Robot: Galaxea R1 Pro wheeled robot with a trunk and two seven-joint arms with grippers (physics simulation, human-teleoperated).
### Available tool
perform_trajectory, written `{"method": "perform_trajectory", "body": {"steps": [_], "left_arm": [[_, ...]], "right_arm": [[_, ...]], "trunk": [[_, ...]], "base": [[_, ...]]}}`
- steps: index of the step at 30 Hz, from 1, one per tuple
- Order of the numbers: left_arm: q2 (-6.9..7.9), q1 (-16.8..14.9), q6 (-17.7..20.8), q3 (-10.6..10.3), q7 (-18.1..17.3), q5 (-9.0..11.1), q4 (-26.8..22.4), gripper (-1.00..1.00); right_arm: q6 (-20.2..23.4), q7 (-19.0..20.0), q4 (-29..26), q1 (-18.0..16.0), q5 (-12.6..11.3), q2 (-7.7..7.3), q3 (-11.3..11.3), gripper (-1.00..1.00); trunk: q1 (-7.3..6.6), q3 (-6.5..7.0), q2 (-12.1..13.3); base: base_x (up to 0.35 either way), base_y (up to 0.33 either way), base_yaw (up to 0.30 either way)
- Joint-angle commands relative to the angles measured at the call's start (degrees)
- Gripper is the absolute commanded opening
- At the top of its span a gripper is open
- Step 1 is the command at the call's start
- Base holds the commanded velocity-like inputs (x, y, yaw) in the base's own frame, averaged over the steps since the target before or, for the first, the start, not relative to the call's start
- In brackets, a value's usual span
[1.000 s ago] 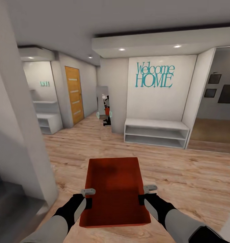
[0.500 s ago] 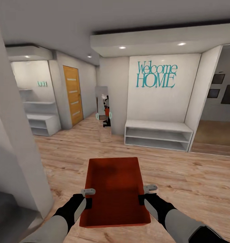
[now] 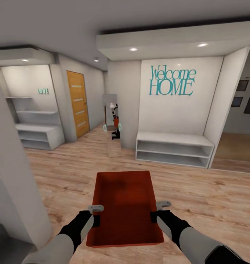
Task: Move the two storage containers from the living room to the garage. In the garage, place one container on the floor and stack the other container on top of it (either order is fine).
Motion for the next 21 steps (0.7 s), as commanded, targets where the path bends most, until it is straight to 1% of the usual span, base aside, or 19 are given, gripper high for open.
{"method": "perform_trajectory", "body": {"steps": [1,15,18,21], "left_arm": [[1.46,0.0,0.5,-0.4,0.8,-0.9,0.9,-1.00],[1.46,0.0,0.5,-0.4,0.8,-0.9,0.9,-1.00],[1.46,0.0,0.5,-0.4,0.8,-0.9,0.9,-1.00],[1.46,0.0,0.5,-0.4,0.8,-0.9,0.9,-1.00]], "right_arm": [[-1.6,-0.4,-0.3,-0.1,-0.2,-0.04,0.8,-1.00],[-1.6,-0.4,-0.3,-0.1,-0.2,-0.15,0.8,-1.00],[-1.6,-0.4,-0.3,-0.1,-0.2,-0.11,0.8,-1.00],[-1.6,-0.4,-0.3,-0.1,-0.2,-0.19,0.8,-1.00]], "trunk": [[0.05,-0.03,0.0],[0.05,-0.03,0.0],[0.05,-0.03,0.0],[0.05,-0.03,0.0]], "base": [[0.322,0.000,0.000],[0.322,0.000,0.001],[0.323,0.000,0.106],[0.323,0.000,0.220]]}}
